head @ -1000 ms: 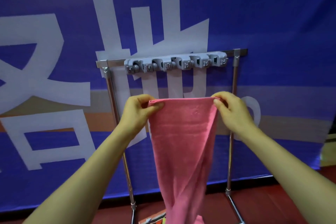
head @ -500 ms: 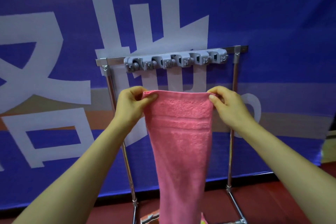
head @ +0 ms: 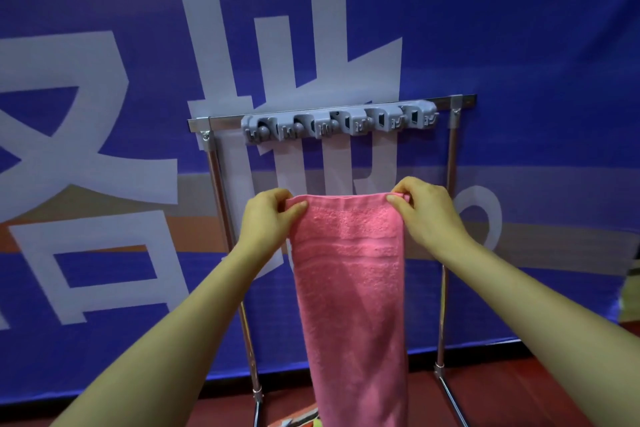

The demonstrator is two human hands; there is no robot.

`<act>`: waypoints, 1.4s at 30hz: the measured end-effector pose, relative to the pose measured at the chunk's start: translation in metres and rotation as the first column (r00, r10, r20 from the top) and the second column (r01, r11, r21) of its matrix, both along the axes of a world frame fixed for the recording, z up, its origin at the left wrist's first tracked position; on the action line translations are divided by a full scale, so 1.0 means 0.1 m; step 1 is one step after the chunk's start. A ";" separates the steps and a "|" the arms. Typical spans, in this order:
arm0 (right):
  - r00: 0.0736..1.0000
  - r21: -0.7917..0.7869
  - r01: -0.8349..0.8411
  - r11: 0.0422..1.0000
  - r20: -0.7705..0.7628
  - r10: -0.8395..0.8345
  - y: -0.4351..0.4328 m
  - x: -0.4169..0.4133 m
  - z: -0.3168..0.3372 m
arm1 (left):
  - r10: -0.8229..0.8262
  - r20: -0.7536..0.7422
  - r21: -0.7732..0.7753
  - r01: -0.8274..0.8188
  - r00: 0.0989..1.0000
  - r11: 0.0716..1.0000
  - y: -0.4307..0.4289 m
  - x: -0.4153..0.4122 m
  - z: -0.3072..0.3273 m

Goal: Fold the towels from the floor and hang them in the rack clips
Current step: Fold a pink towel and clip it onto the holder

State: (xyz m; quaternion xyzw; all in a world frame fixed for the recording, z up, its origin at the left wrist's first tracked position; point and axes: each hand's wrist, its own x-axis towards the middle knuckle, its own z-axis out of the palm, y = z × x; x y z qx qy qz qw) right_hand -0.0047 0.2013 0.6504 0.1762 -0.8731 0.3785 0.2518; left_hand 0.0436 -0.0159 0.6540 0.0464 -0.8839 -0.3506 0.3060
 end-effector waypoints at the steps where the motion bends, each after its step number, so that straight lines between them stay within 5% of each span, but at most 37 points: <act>1: 1.000 0.018 0.018 1.000 -0.005 -0.018 -0.02 -0.01 0.01 | -0.014 0.031 0.054 0.013 0.999 0.998 0.02 -0.01 0.01; 4: 0.998 0.046 0.061 0.997 -0.036 -0.059 -0.11 -0.01 0.04 | -0.075 0.063 0.351 0.048 0.995 0.935 0.13 0.00 0.08; 7: 0.997 -0.086 0.067 0.994 -0.039 -0.071 -0.21 0.00 0.08 | -0.151 0.061 0.679 0.070 0.987 0.730 0.29 0.03 0.17; 10: 0.998 -0.184 0.056 0.981 -0.027 -0.062 -0.32 0.05 0.12 | -0.203 0.038 0.811 0.088 0.978 0.579 0.45 0.04 0.25; 14: 1.000 -0.248 -0.004 0.969 -0.007 0.003 -0.44 0.17 0.16 | -0.251 0.030 0.808 0.124 0.968 0.576 0.63 0.08 0.30; 23: 0.999 -0.234 -0.043 0.971 -0.001 0.044 -0.49 0.29 0.19 | -0.310 0.013 0.521 0.258 0.951 0.813 0.73 0.14 0.27; 29: 0.996 -0.255 -0.082 0.963 -0.065 0.068 -0.44 0.32 0.20 | -0.233 0.044 0.353 0.203 0.972 0.913 0.70 0.13 0.30; 37: 0.982 -0.184 -0.172 0.968 -0.111 0.153 -0.43 0.40 0.25 | -0.286 0.046 0.584 0.207 0.957 0.785 0.72 0.13 0.37; 42: 0.970 0.015 -0.231 0.973 -0.072 0.232 -0.39 0.36 0.22 | -0.305 0.032 0.625 0.219 0.952 0.750 0.69 0.15 0.41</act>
